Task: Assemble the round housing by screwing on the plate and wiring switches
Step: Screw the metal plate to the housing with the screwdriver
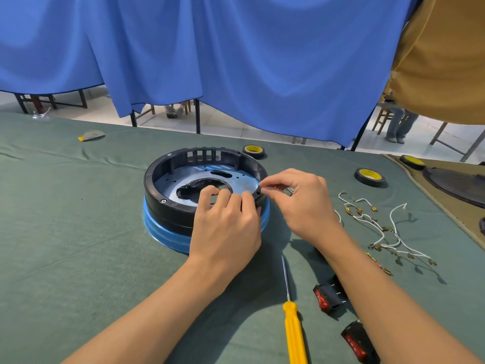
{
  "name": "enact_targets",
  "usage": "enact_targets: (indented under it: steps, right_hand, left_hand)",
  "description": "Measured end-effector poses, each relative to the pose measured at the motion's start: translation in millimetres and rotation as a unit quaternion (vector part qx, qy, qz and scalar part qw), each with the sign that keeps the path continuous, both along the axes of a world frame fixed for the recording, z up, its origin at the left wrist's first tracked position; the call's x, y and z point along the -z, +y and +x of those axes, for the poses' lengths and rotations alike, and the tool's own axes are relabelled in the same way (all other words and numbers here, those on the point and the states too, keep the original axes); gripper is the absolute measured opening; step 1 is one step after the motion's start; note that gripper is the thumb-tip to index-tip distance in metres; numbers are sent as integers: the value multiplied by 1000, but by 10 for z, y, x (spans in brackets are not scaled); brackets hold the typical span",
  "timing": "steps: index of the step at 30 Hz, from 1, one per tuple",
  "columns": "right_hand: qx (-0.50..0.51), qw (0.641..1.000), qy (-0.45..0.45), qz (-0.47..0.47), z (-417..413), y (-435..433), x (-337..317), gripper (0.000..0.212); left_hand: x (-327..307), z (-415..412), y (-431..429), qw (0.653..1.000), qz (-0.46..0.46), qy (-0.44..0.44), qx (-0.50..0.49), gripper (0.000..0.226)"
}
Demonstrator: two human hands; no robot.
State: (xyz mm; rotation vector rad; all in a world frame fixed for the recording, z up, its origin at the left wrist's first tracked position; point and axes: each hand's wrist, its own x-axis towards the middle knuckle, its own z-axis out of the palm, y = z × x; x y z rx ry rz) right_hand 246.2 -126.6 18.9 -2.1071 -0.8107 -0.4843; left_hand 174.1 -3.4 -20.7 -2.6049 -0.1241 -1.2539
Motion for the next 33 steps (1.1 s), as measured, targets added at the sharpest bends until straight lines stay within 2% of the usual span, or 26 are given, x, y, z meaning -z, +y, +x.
enact_targets:
  steps: [7, 15, 23, 27, 33]
  right_hand:
    - [4, 1000, -13, -11, 3, 22, 17, 10]
    - [-5, 1000, -17, -13, 14, 20, 12, 10]
    - [-8, 998, -61, -31, 35, 36, 37, 12]
    - [-21, 998, -42, -38, 37, 24, 19, 12]
    - [-28, 995, -19, -96, 55, -50, -44, 16]
  left_hand:
    - [11, 7, 6, 1000, -7, 4, 5, 13]
    - [-1, 5, -2, 1000, -12, 8, 9, 14]
    - [-7, 0, -2, 1000, -16, 14, 12, 13]
    - [-7, -3, 2, 1000, -18, 20, 13, 14]
    - [-22, -10, -4, 999, -22, 21, 15, 18]
